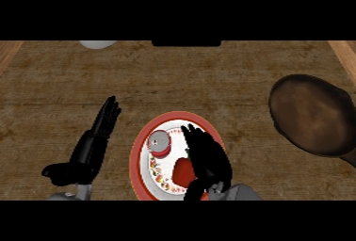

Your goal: Pick the bell pepper from the plate and place it in the pan

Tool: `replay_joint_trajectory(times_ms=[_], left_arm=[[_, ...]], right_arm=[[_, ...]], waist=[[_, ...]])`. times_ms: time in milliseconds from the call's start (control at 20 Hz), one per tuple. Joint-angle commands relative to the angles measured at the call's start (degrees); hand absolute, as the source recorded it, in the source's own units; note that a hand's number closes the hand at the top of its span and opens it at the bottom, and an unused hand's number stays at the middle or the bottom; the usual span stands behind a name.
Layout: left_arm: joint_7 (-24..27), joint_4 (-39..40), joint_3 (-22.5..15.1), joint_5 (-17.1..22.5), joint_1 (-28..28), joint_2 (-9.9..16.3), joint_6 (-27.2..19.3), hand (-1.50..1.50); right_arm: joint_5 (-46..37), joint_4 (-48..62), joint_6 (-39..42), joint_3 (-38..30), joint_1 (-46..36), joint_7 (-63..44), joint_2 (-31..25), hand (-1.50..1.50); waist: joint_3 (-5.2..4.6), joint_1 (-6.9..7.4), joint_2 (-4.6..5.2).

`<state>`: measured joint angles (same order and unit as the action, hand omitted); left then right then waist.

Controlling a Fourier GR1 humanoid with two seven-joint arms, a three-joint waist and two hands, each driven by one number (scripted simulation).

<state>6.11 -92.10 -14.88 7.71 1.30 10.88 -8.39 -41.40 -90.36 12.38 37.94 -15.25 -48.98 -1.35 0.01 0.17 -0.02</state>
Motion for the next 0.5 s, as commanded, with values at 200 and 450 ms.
replay_joint_trajectory(times_ms=[200, 450], left_arm=[[0.4, 2.3, 3.0, -0.5, 1.4, -1.2, 3.2, 0.0], [7.0, 8.4, 1.4, -2.8, 0.9, -5.1, 1.4, 0.0]], right_arm=[[-2.6, 6.7, -1.2, -1.2, 3.2, 3.8, 1.2, -1.5], [-1.0, 15.0, 1.4, 1.8, -3.2, 8.4, 1.3, 1.5]], waist=[[0.0, -0.09, 0.0], [-0.02, 0.26, 0.17]])
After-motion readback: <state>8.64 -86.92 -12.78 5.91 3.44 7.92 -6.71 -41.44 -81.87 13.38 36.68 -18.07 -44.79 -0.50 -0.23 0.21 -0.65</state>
